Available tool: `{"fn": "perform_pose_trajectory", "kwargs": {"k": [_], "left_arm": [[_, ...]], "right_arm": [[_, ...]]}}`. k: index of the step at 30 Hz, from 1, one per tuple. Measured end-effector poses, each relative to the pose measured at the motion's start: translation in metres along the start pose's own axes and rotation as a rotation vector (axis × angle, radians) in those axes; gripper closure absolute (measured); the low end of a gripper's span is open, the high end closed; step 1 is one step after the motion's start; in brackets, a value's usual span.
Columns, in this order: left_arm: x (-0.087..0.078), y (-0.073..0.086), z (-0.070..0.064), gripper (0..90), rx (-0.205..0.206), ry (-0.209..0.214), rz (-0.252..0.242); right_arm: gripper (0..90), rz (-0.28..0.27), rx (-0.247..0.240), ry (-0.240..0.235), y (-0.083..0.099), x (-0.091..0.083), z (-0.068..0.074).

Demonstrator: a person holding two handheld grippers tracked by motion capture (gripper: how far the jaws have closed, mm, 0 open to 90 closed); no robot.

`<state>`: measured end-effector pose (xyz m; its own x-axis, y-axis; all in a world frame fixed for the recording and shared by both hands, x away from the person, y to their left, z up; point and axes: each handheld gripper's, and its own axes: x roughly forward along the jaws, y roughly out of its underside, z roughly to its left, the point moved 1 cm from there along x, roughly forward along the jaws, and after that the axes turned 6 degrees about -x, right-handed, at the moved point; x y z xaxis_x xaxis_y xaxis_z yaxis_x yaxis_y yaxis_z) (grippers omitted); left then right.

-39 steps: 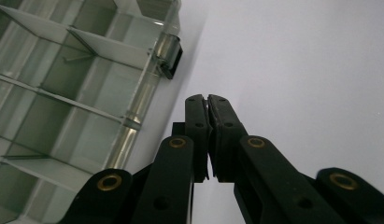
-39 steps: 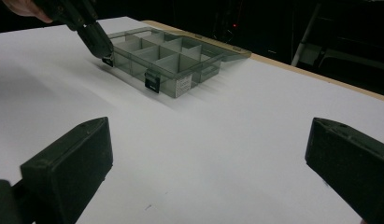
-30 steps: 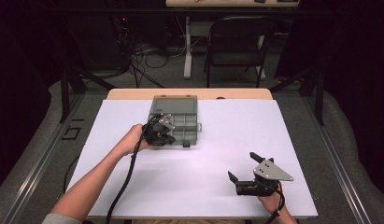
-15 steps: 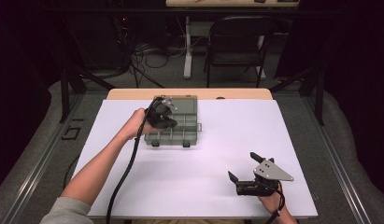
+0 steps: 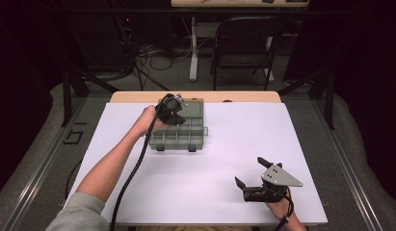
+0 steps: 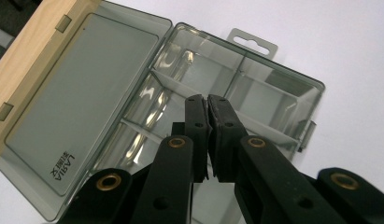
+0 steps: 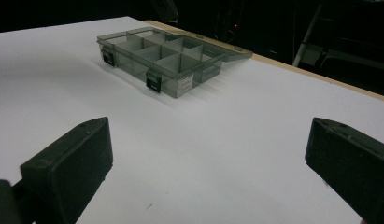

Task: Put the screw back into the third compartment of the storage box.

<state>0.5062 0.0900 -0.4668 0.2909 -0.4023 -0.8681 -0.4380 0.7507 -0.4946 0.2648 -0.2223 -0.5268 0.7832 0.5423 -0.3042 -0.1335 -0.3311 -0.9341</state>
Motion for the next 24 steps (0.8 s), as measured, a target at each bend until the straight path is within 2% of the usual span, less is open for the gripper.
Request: {"fn": "perform_pose_trajectory", "kwargs": {"k": [7, 8, 10, 11, 12, 13, 18, 20, 21, 24], "left_arm": [[0.016, -0.001, 0.005, 87.0, -0.031, -0.004, 0.016], [0.025, 0.000, 0.008, 87.0, -0.051, -0.001, 0.026], [0.029, 0.002, 0.011, 86.4, -0.073, -0.003, 0.023], [0.029, 0.002, 0.011, 82.0, -0.073, -0.003, 0.023], [0.030, 0.002, 0.013, 82.0, -0.088, 0.002, 0.018], [0.031, 0.003, 0.014, 64.5, -0.112, 0.002, 0.009], [0.026, 0.004, 0.012, 30.2, -0.123, 0.004, -0.018], [0.021, 0.004, 0.009, 21.2, -0.115, 0.000, -0.030], [0.015, 0.005, 0.006, 17.4, -0.108, 0.000, -0.052], [0.008, 0.007, 0.002, 12.8, -0.104, -0.004, -0.075]], "right_arm": [[0.3, 0.000, 0.000, 0.002, 0.000, -0.001, 0.000], [0.3, 0.000, 0.000, 0.002, 0.000, -0.001, 0.000], [0.3, 0.000, 0.000, 0.004, 0.000, -0.001, 0.000], [0.3, 0.000, 0.002, 0.003, 0.000, -0.002, 0.001], [0.3, 0.000, 0.002, 0.003, 0.000, -0.002, 0.001], [0.3, 0.001, 0.000, 0.005, 0.000, -0.002, 0.001], [0.3, 0.002, 0.004, 0.006, 0.001, -0.001, 0.000], [0.3, 0.003, -0.001, 0.004, 0.000, -0.001, 0.000], [0.3, 0.002, -0.002, 0.003, 0.000, -0.001, 0.000], [0.3, -0.002, 0.002, 0.004, 0.000, -0.002, 0.000]]}}
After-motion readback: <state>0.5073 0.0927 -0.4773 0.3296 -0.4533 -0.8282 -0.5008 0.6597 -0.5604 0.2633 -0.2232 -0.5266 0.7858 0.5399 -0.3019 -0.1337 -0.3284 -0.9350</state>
